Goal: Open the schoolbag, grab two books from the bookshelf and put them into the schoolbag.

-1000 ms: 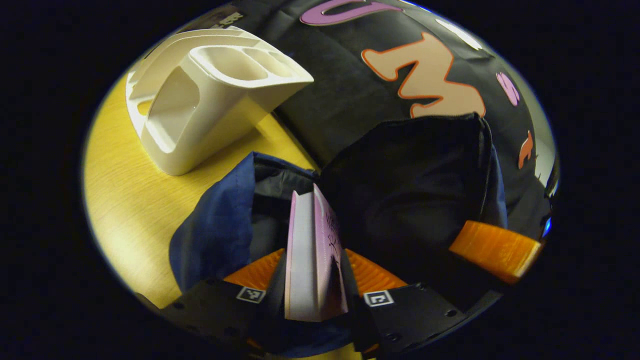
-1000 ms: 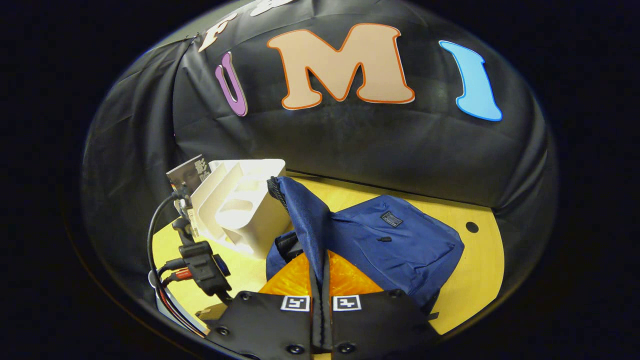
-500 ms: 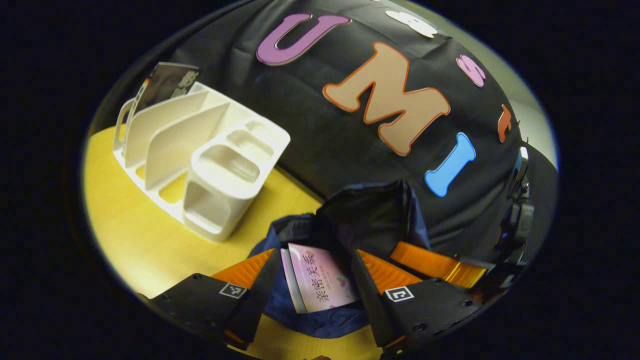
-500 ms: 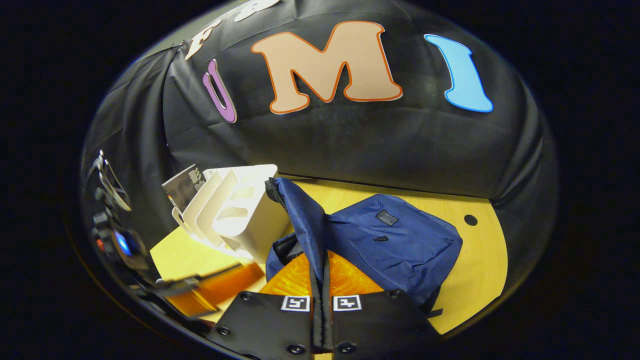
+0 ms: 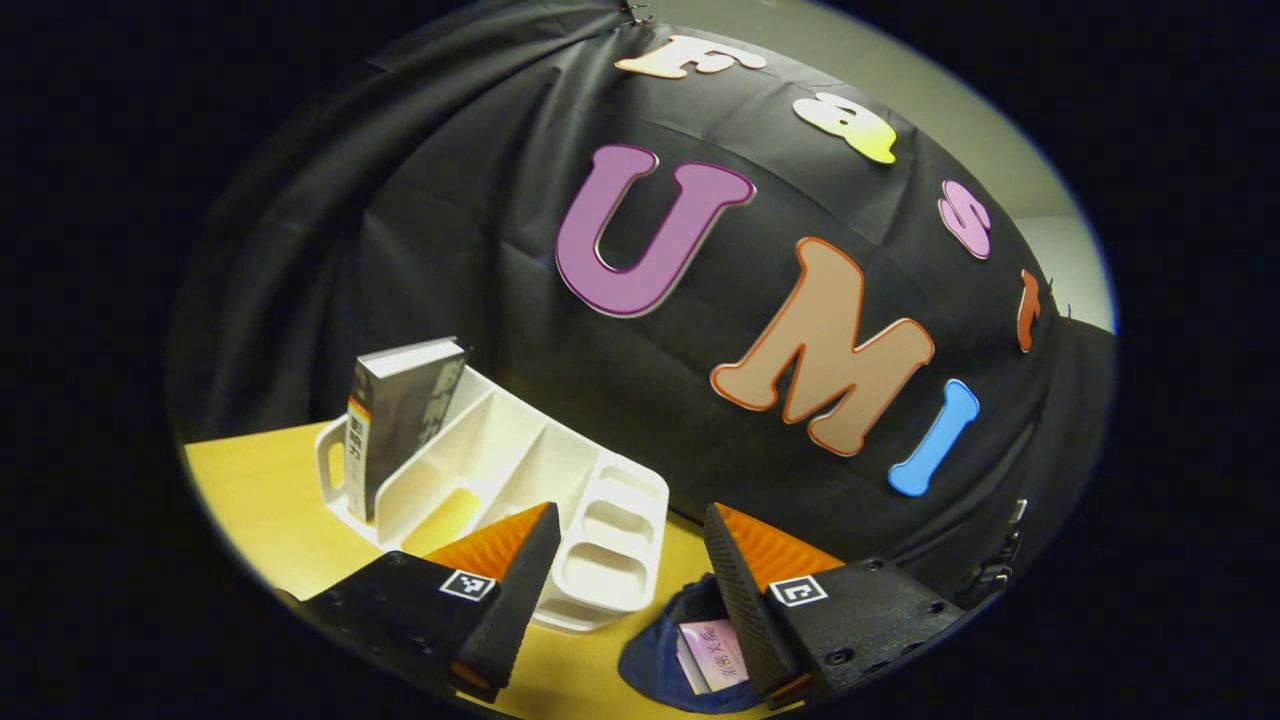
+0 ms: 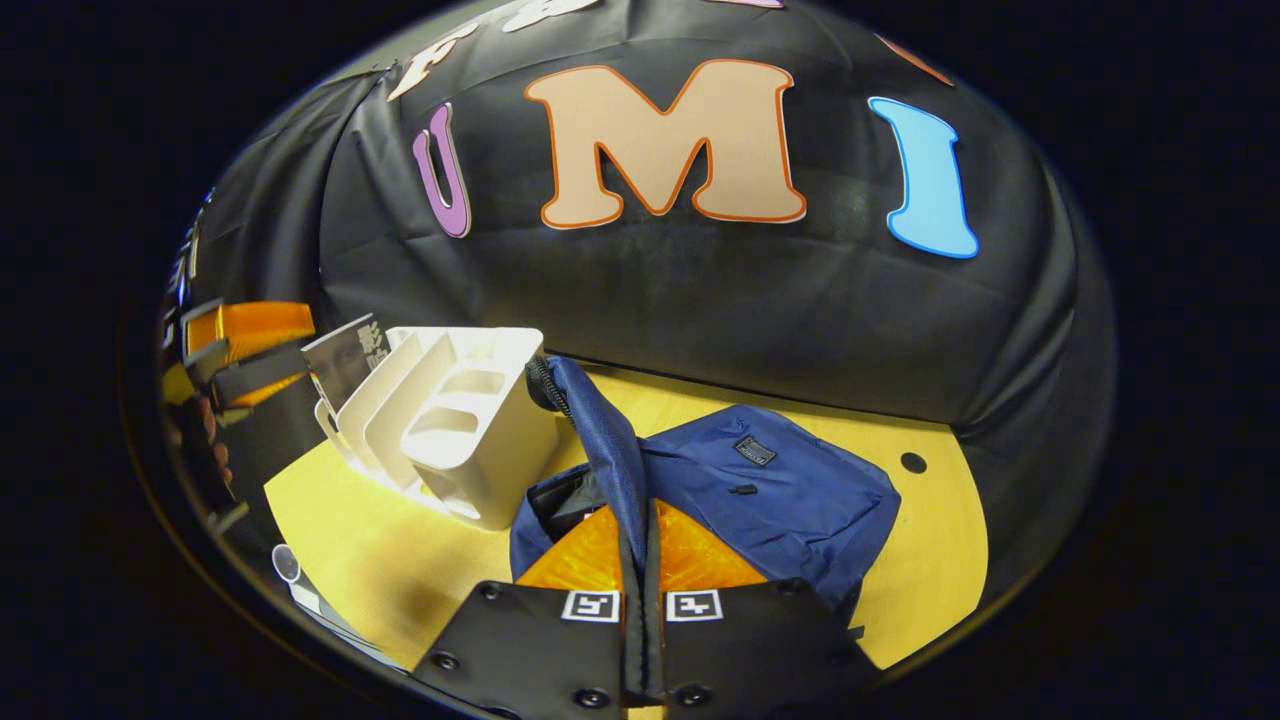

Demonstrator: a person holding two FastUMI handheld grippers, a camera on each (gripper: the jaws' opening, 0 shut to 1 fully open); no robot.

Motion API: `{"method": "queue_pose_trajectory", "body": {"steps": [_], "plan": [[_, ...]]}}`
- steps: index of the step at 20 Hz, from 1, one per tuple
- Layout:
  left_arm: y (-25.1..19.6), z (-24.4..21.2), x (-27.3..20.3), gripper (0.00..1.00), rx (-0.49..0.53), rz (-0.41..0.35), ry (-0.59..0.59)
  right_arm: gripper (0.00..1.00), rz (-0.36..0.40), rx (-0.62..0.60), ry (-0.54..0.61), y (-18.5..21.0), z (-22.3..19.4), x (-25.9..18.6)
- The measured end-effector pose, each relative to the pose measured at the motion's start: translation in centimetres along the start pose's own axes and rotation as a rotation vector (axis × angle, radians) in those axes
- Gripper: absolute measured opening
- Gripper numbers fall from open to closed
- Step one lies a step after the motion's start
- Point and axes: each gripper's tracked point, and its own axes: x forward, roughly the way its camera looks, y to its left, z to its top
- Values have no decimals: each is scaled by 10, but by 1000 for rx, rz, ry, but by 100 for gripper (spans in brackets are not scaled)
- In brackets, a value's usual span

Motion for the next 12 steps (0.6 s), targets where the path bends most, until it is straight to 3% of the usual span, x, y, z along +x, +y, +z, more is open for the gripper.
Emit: {"method": "queue_pose_trajectory", "body": {"steps": [5,8,12], "plan": [[62,52,22,84,5,94,40,5,-43,-4,1,0,1,2],[96,83,31,83,94,132,28,3,-66,4,4,1,0,3],[134,80,57,84,267,180,165,3,-88,-15,7,4,-2,3]]}}
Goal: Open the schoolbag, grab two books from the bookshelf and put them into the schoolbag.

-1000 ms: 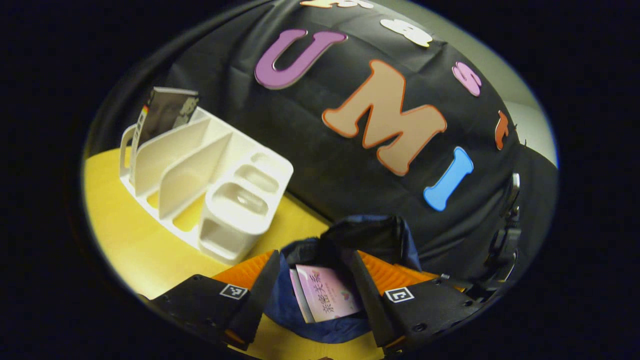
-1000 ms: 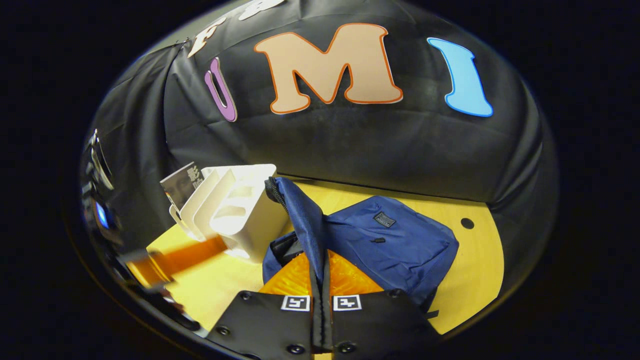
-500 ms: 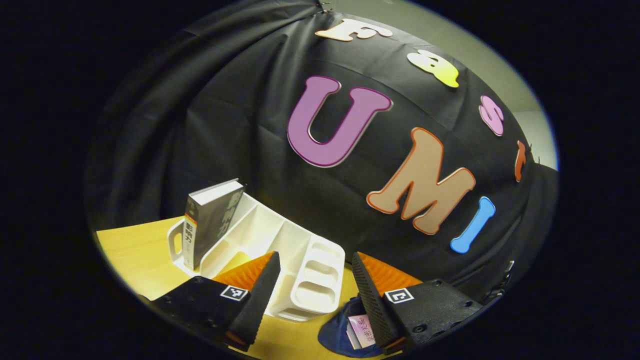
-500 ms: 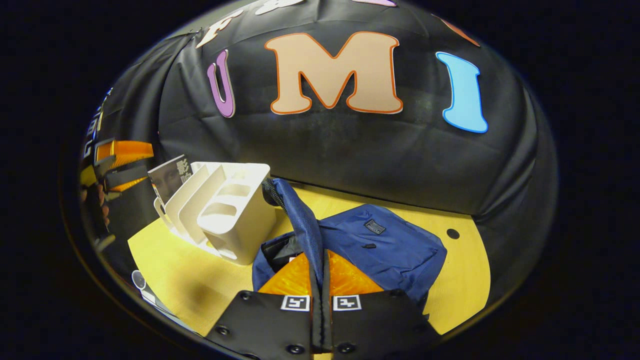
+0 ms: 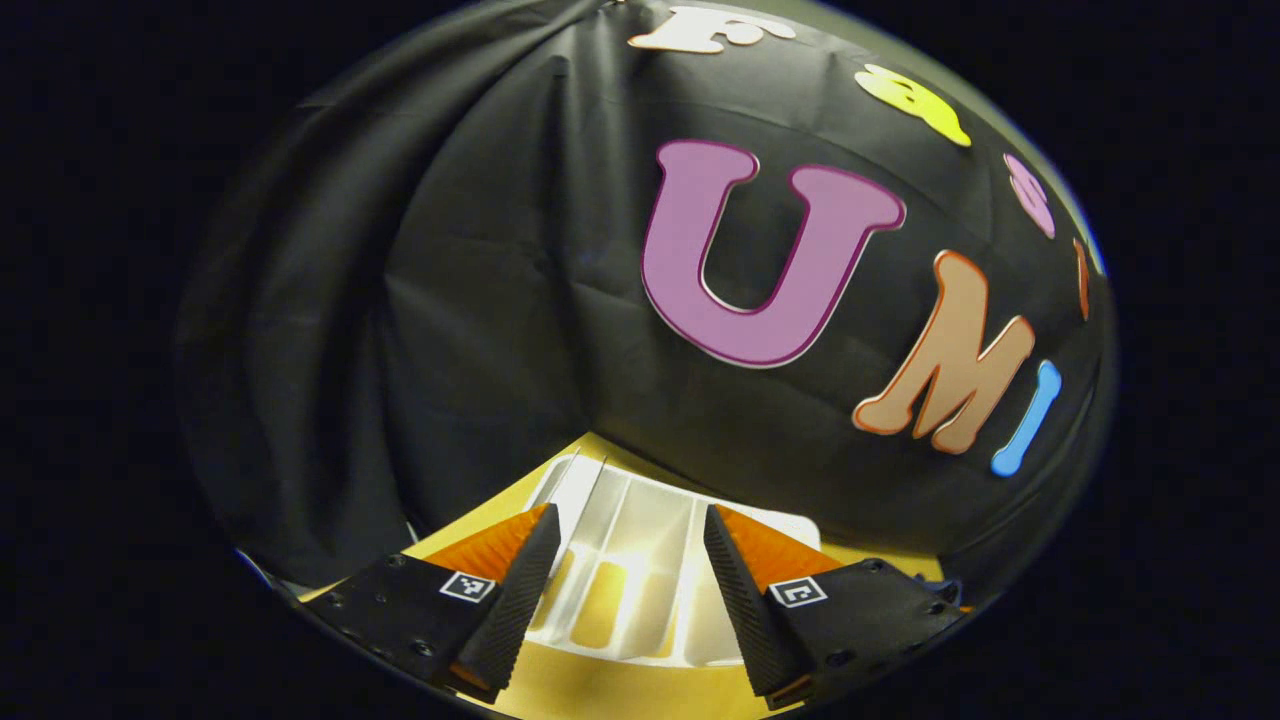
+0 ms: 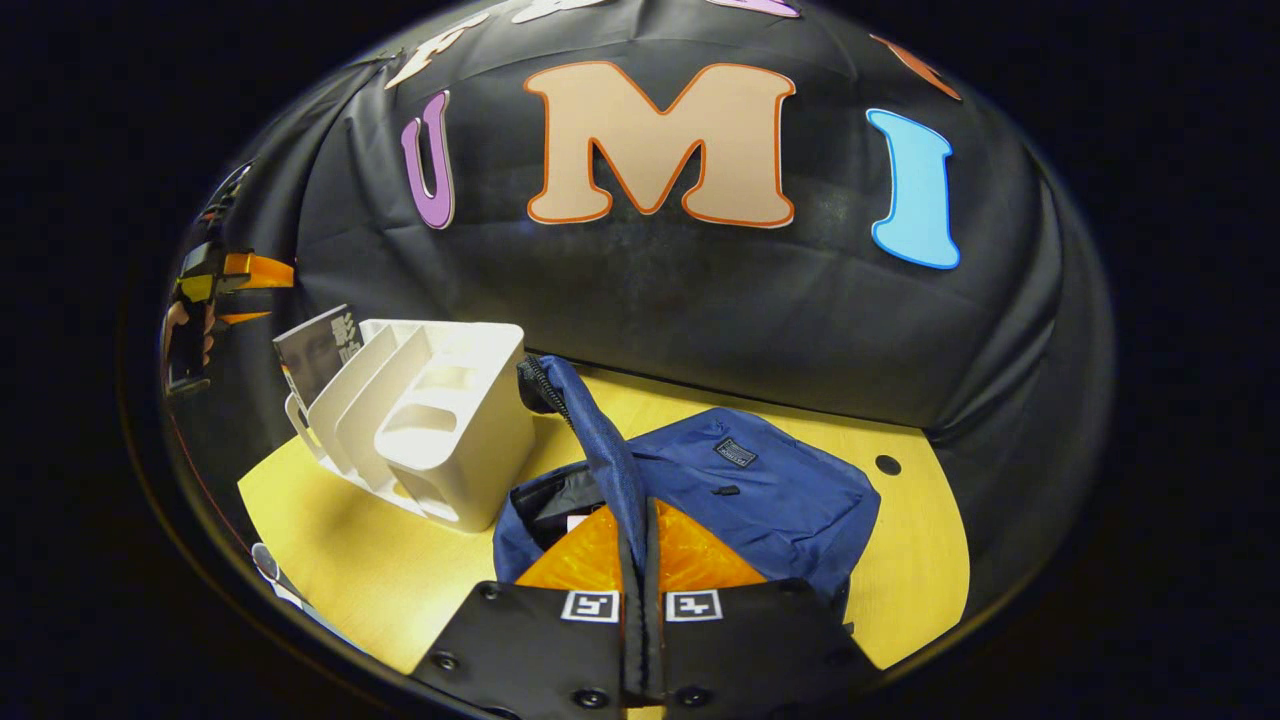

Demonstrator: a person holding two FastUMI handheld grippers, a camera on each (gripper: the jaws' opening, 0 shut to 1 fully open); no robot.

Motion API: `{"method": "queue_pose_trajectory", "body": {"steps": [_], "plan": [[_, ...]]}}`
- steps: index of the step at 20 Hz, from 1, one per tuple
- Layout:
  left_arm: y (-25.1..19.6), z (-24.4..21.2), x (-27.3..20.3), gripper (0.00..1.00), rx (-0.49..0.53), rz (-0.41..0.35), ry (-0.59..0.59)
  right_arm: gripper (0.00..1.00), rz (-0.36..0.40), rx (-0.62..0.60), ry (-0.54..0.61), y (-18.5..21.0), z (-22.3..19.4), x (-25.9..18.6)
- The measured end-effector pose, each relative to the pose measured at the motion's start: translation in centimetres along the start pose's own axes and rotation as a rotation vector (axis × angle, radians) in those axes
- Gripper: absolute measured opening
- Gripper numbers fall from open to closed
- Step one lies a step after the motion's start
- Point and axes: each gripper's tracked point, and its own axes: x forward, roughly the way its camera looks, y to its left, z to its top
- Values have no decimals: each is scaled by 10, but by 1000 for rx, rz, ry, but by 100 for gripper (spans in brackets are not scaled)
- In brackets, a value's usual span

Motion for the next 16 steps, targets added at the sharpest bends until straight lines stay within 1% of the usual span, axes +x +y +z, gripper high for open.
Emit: {"method": "queue_pose_trajectory", "body": {"steps": [1,3,5,6,7,8,10,11,13,15,16], "plan": [[10,0,9,84,37,7,11,5,-6,-2,0,0,0,0],[14,1,22,83,91,6,56,3,-19,0,3,1,-1,2],[12,-17,31,83,124,-21,158,3,-32,-6,5,2,-3,1],[14,-23,37,83,142,-23,219,5,-39,-9,6,2,-4,1],[16,-23,47,84,166,-20,228,3,-46,-11,7,2,-4,1],[18,-25,55,81,192,-18,246,3,-53,-9,6,2,-4,0],[23,-36,65,87,255,-5,325,3,-65,-3,12,3,-6,0],[23,-44,68,84,281,3,361,3,-71,-3,15,3,-7,0],[21,-56,67,84,309,18,441,3,-86,-10,13,3,-7,-1],[25,-58,68,84,317,28,492,4,-93,-10,16,3,-9,-2],[29,-60,70,81,322,32,517,4,-95,-10,19,3,-11,-3]]}}
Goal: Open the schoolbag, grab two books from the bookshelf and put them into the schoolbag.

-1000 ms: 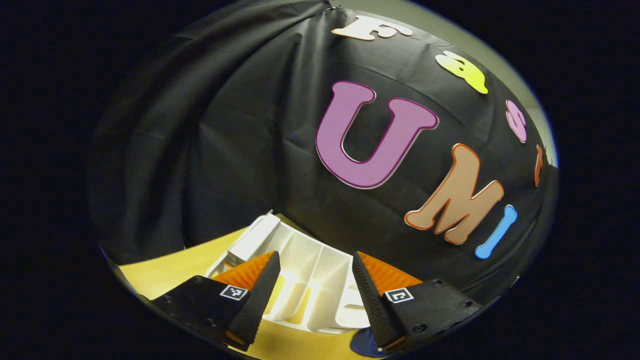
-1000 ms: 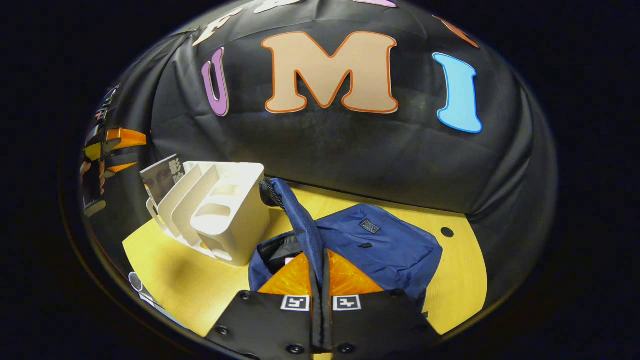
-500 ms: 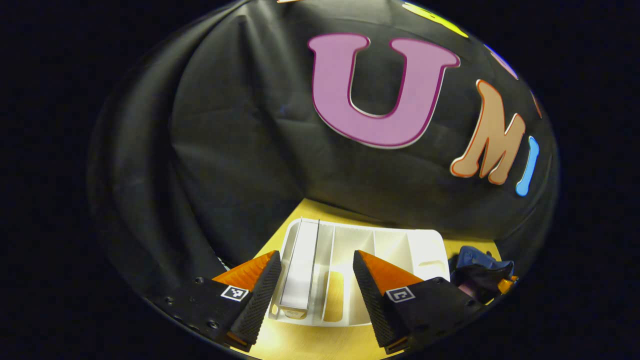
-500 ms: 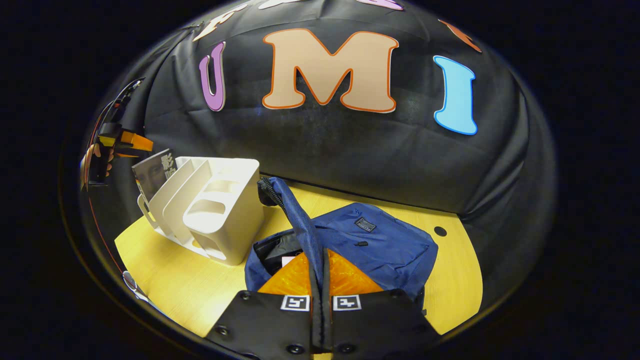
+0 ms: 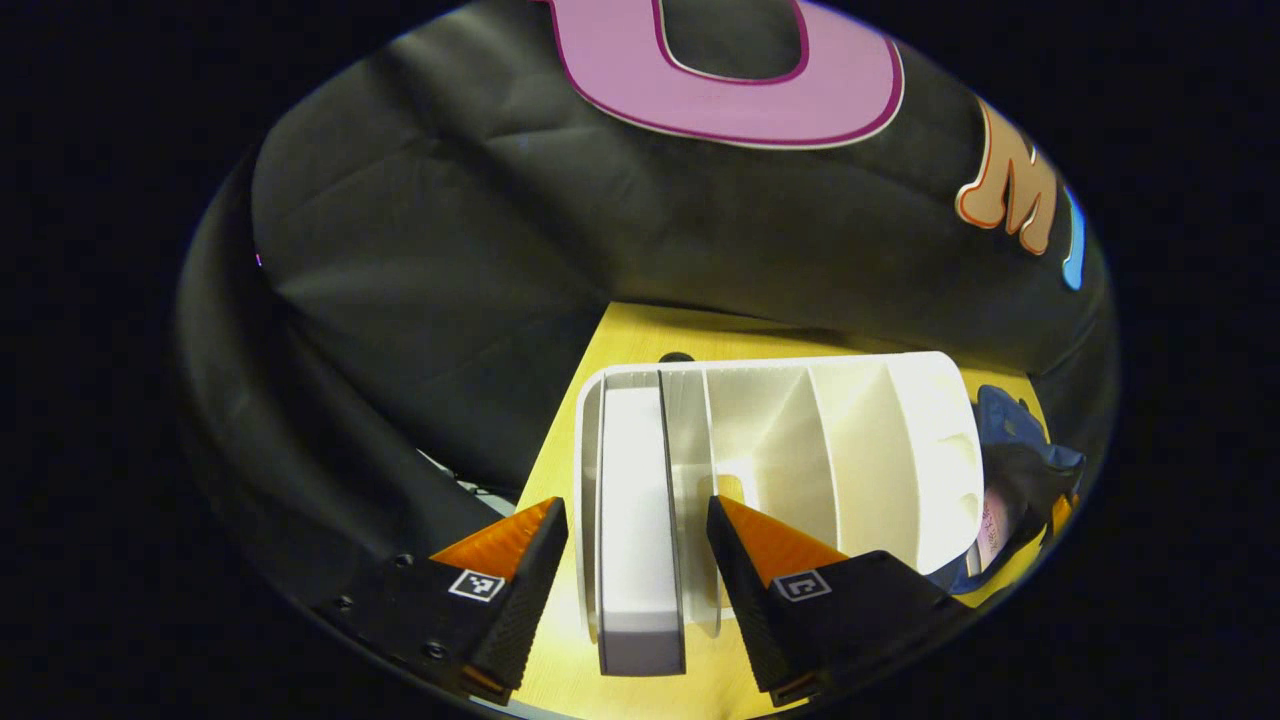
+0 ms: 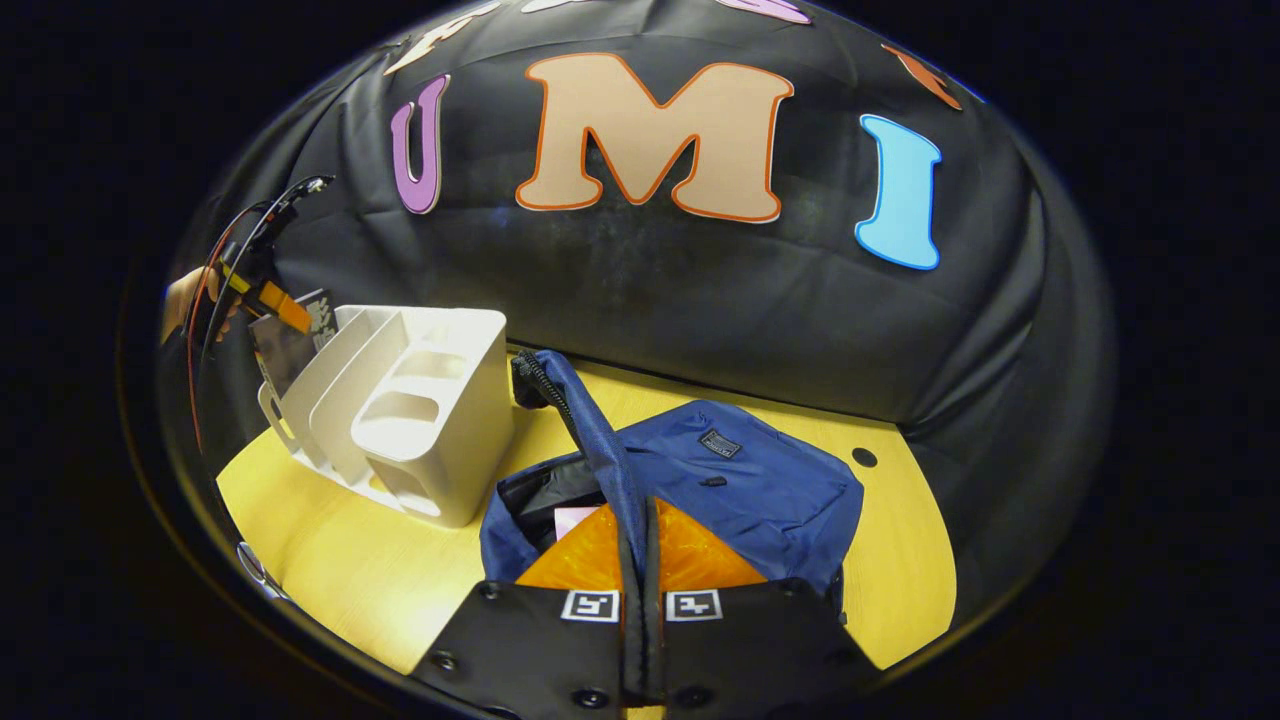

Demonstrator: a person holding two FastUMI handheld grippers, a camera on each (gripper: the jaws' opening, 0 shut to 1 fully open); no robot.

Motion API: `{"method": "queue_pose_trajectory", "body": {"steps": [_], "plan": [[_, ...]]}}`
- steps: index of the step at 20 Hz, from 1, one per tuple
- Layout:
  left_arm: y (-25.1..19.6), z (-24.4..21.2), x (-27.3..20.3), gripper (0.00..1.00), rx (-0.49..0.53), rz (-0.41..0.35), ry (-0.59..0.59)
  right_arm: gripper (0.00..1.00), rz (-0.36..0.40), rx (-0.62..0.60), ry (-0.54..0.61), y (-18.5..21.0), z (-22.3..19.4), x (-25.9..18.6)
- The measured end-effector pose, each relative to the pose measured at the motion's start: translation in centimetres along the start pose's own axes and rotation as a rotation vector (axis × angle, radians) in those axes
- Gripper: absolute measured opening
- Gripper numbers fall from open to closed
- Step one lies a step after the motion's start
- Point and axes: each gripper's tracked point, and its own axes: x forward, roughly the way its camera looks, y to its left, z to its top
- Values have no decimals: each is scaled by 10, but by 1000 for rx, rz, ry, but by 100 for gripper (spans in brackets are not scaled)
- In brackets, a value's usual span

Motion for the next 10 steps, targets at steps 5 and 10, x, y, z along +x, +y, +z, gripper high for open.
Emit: {"method": "queue_pose_trajectory", "body": {"steps": [5,10], "plan": [[1,-15,16,39,5,15,66,3,-6,-9,2,-1,-1,0],[2,-13,7,34,-43,35,51,3,4,-20,2,1,2,-1]]}}
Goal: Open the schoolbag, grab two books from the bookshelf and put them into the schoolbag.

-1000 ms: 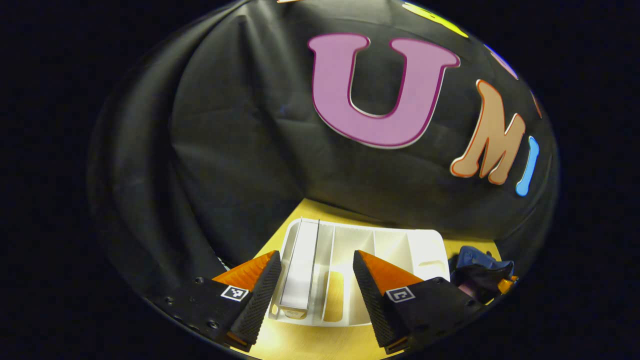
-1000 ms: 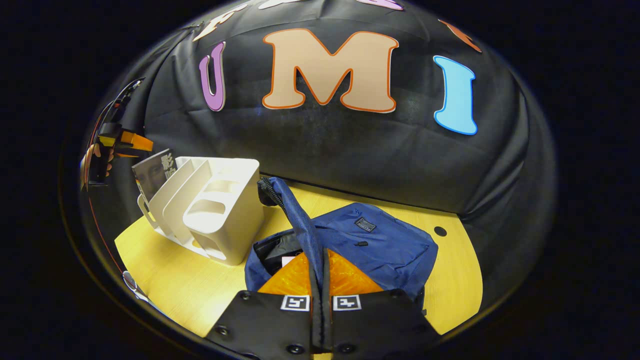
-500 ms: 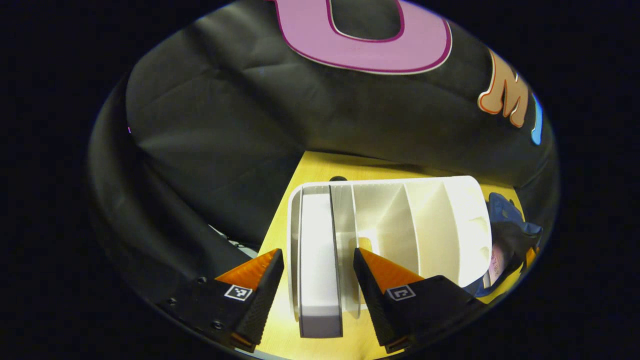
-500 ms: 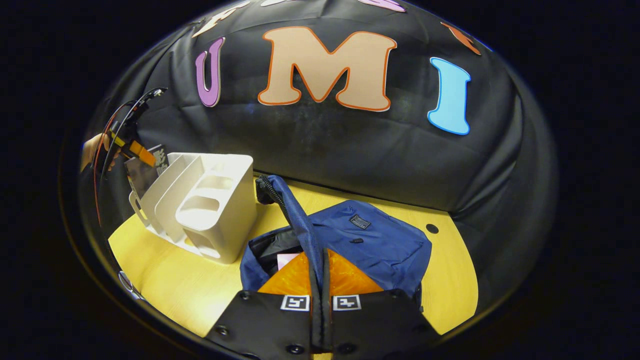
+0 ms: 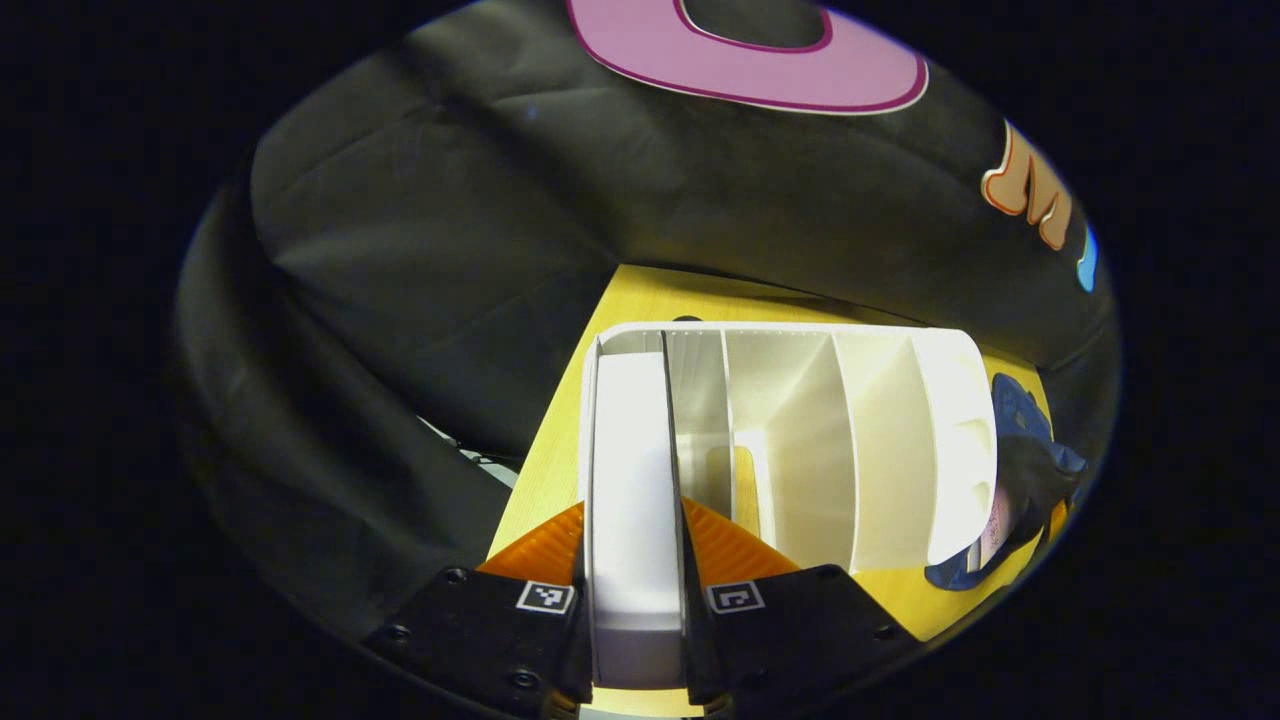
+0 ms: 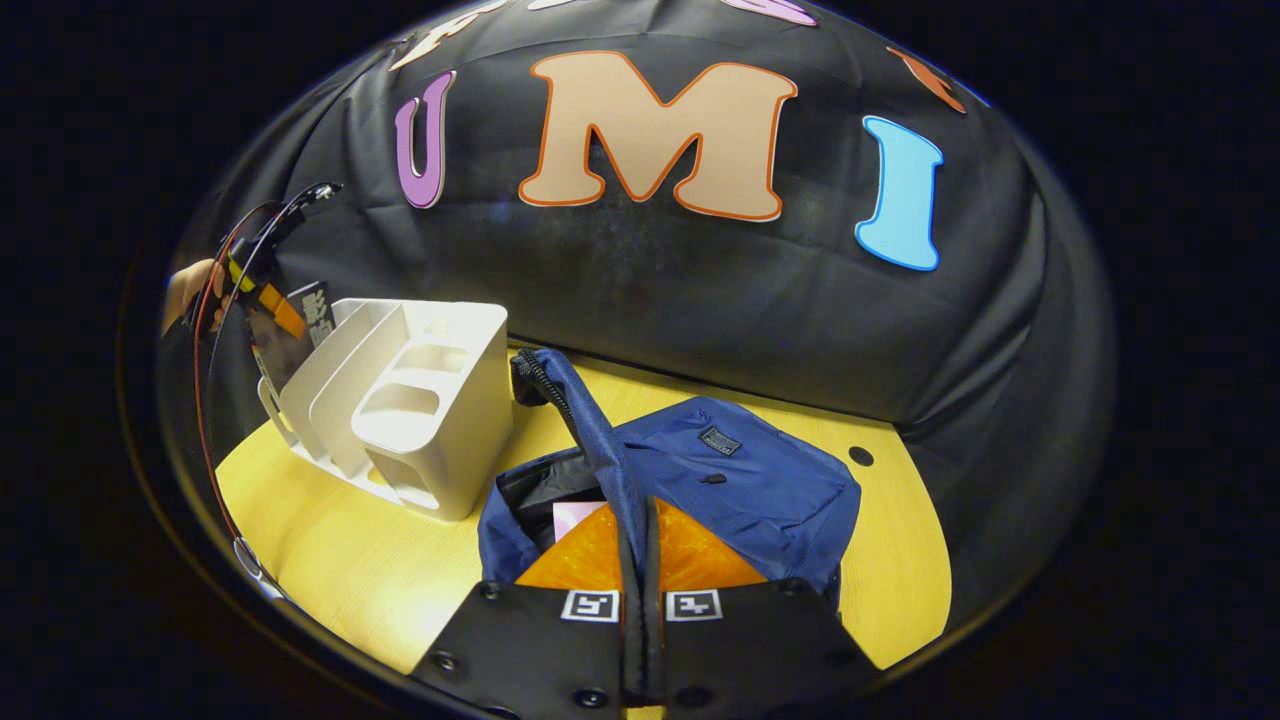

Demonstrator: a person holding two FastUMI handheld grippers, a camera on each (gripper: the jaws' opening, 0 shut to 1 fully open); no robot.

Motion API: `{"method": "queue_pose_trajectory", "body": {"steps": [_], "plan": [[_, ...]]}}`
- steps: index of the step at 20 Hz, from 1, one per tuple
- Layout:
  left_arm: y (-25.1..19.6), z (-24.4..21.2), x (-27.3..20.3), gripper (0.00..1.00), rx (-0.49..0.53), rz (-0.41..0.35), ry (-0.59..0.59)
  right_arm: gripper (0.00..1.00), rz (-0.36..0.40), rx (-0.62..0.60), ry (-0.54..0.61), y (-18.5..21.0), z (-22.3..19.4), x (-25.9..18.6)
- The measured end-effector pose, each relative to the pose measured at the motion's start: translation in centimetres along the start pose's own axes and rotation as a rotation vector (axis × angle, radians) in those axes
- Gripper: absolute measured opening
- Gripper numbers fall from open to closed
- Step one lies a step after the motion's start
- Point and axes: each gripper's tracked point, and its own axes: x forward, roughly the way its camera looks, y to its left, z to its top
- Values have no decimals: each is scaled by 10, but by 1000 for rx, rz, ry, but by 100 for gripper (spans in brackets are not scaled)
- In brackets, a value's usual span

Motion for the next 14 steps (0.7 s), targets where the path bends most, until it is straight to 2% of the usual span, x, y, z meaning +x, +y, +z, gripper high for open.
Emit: {"method": "queue_pose_trajectory", "body": {"steps": [4,14], "plan": [[4,3,-32,33,-7,-5,-43,3,13,-13,-1,2,0,-2],[1,34,-151,32,-46,-12,-276,2,64,-38,-4,6,-6,-1]]}}
